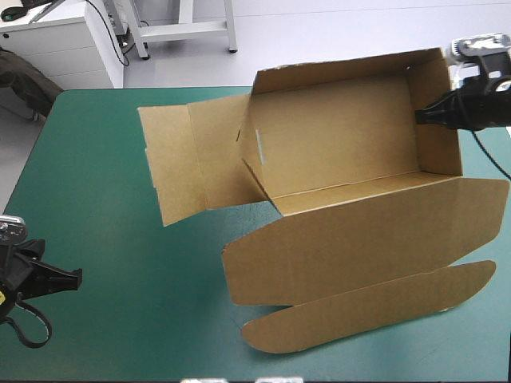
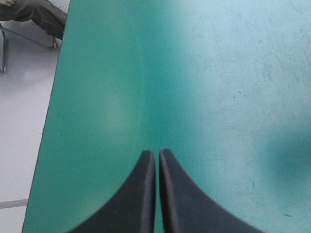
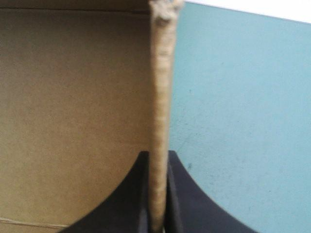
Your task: Fold the box
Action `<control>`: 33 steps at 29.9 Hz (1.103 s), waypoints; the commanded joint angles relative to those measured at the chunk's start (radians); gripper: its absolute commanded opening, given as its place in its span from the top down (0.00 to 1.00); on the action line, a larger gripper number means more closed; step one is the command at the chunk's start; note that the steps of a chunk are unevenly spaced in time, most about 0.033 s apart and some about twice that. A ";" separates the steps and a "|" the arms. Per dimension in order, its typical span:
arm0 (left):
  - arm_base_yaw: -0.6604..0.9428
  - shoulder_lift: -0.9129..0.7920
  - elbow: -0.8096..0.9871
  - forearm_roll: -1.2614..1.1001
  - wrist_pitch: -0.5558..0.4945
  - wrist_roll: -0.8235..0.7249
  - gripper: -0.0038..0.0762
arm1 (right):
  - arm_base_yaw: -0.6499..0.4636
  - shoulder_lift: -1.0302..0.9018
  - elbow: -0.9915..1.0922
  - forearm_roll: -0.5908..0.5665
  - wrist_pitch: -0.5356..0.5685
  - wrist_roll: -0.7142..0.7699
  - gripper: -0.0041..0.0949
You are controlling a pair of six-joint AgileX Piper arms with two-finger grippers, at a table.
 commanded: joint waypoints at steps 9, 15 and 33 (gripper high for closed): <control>0.000 0.052 -0.001 0.093 -0.156 -0.068 0.93 | -0.129 -0.143 -0.033 0.180 0.011 -0.061 0.98; 0.000 0.219 0.012 0.015 -0.275 -0.035 0.93 | -0.129 -0.148 -0.033 0.219 0.011 -0.066 0.98; 0.549 0.576 0.058 -1.147 -0.211 0.847 0.93 | -0.129 -0.159 -0.033 0.262 0.011 -0.066 0.98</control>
